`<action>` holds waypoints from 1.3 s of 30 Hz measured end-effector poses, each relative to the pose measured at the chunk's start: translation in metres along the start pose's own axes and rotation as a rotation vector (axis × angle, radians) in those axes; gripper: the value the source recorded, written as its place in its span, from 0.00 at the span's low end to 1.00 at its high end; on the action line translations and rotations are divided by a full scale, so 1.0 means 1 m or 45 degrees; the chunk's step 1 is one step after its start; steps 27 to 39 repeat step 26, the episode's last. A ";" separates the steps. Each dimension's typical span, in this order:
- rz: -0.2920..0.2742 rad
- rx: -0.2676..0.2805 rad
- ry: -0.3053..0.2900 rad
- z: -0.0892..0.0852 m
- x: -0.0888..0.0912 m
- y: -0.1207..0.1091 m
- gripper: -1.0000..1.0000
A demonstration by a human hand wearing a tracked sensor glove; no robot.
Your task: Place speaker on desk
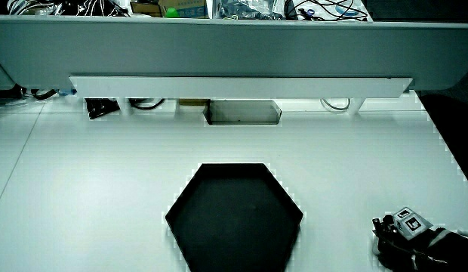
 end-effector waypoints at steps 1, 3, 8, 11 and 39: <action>-0.004 -0.006 0.002 -0.001 0.000 0.001 0.39; 0.005 -0.022 0.014 -0.003 0.001 0.003 0.34; -0.035 -0.044 0.071 -0.010 0.009 0.000 0.23; -0.047 -0.005 0.120 -0.015 0.014 -0.003 0.16; 0.052 0.240 0.609 -0.065 0.062 -0.034 0.00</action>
